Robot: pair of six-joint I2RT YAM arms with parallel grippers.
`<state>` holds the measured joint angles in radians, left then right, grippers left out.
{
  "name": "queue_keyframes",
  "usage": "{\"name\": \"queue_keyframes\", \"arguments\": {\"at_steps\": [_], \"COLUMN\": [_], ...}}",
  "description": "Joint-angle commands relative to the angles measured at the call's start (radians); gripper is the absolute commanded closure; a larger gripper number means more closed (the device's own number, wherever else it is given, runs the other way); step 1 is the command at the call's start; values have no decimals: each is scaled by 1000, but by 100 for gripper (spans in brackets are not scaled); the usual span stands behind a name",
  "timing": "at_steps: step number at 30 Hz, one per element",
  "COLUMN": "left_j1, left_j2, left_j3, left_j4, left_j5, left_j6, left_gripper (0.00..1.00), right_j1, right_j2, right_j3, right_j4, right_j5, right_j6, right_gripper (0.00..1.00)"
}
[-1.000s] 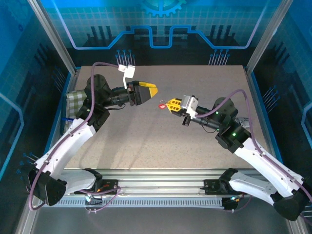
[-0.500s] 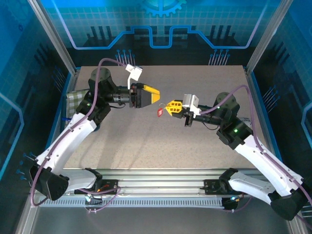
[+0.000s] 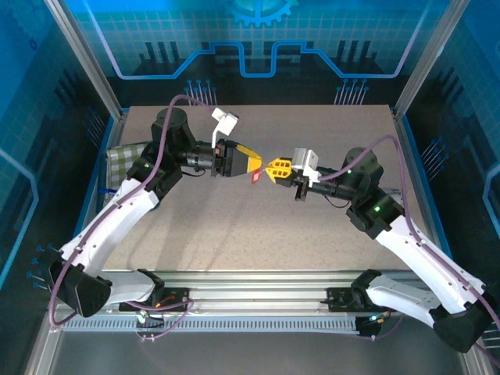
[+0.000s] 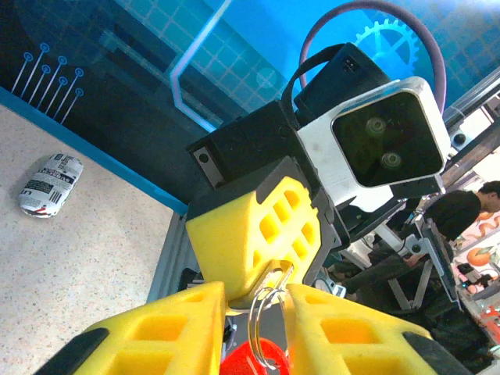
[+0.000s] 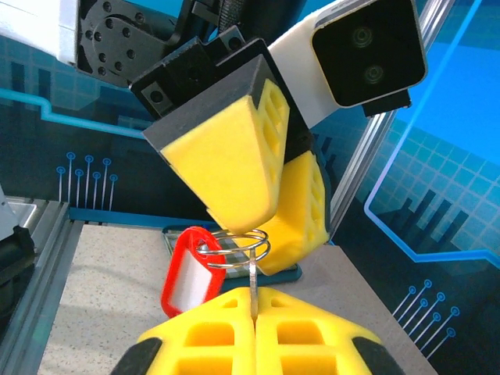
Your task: Remove the keys from the keyring
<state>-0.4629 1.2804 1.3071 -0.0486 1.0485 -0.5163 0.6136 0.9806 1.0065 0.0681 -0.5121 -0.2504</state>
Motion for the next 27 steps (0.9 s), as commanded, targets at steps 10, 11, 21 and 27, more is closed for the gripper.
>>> {"name": "queue_keyframes", "arguments": {"at_steps": [10, 11, 21, 27], "left_j1": [-13, -12, 14, 21], "left_j2": [18, 19, 20, 24], "left_j3": [21, 10, -74, -91], "left_j4": [36, 68, 332, 394], "left_j5": [-1, -8, -104, -122], "left_j6": [-19, -43, -254, -308], "left_gripper": [100, 100, 100, 100], "right_j1": [-11, -8, 75, 156], "right_j2": [0, -1, -55, -51], "right_j3": [13, 10, -99, -113], "right_j4": [38, 41, 147, 149], "right_j5": [57, 67, 172, 266], "right_j6": [-2, -5, -123, -215], "right_gripper": [100, 100, 100, 100]}}
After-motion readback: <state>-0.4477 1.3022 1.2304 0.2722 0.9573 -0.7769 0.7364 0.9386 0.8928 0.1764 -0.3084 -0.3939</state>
